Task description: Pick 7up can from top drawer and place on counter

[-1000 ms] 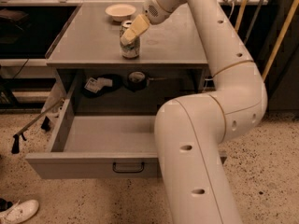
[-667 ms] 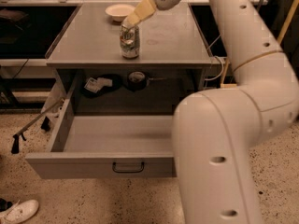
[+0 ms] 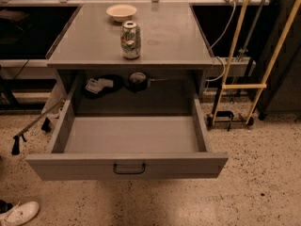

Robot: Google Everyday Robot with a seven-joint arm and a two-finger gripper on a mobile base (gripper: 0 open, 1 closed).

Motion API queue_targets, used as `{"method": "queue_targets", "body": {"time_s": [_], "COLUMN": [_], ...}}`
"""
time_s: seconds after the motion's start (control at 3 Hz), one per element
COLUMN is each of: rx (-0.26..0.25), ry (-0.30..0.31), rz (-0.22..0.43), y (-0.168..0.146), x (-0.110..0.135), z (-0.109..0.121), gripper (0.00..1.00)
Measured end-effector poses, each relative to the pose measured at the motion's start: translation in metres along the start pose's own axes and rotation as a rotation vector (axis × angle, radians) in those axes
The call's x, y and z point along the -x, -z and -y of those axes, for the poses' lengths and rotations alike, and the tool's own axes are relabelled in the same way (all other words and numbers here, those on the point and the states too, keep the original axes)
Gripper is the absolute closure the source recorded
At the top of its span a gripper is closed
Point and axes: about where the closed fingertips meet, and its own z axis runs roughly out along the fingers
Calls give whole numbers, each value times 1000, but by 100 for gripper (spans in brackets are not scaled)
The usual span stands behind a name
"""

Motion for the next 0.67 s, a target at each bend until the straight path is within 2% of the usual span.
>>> {"method": "queue_targets", "body": {"time_s": [0.33,0.67], "rx": [-107,-115], "ry": [-69,-98], "rz": [175,255], "y": [102,143], "x": [42,60], "z": [-25,-59], "gripper": [0,0]}}
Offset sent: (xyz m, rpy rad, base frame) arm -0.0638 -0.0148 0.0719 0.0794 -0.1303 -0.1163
